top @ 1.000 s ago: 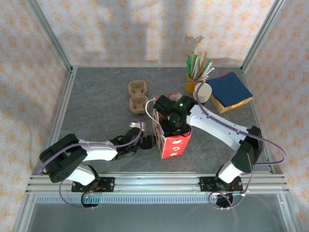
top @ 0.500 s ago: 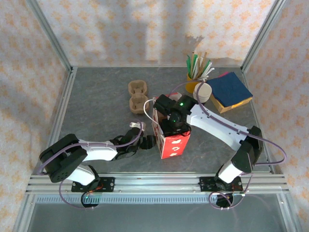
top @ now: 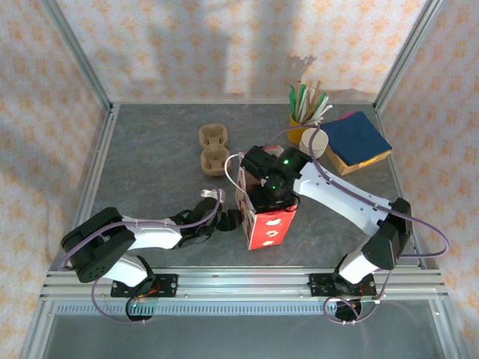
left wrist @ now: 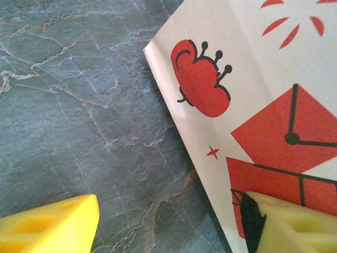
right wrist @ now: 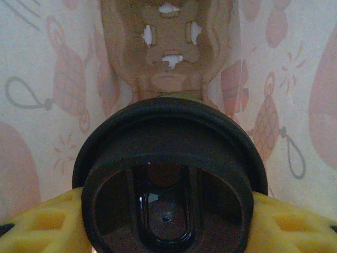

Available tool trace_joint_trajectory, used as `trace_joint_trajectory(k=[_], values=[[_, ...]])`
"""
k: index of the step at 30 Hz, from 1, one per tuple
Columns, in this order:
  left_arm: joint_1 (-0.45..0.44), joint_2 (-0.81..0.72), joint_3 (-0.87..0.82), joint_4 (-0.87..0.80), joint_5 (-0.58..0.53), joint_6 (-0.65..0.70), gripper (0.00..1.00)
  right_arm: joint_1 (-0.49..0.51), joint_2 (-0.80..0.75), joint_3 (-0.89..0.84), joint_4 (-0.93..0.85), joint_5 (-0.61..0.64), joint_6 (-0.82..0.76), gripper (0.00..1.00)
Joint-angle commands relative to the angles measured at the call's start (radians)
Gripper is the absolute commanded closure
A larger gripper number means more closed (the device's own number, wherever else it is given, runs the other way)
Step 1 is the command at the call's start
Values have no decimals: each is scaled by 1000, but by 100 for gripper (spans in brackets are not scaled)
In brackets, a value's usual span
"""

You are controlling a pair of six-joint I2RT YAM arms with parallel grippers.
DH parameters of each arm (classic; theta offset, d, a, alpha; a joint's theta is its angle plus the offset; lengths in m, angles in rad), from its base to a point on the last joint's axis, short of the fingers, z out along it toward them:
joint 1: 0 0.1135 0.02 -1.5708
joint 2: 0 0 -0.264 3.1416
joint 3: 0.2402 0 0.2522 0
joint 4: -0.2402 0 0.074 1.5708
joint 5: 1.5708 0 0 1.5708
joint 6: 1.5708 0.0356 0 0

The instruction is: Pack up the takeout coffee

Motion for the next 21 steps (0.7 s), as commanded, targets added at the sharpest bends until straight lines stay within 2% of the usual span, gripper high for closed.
trace_joint_trajectory(k=[1,10,21], values=[[-3,11,-24,19,-30,-3,27,6,-6,-19,-27,3,16,42],[-5,19,-23,29,-30,1,27,7,-3,-64,14,-49,35,43],[-5,45,-33,56,-41,0,26,5,43,-43,-18,-76,25,43]])
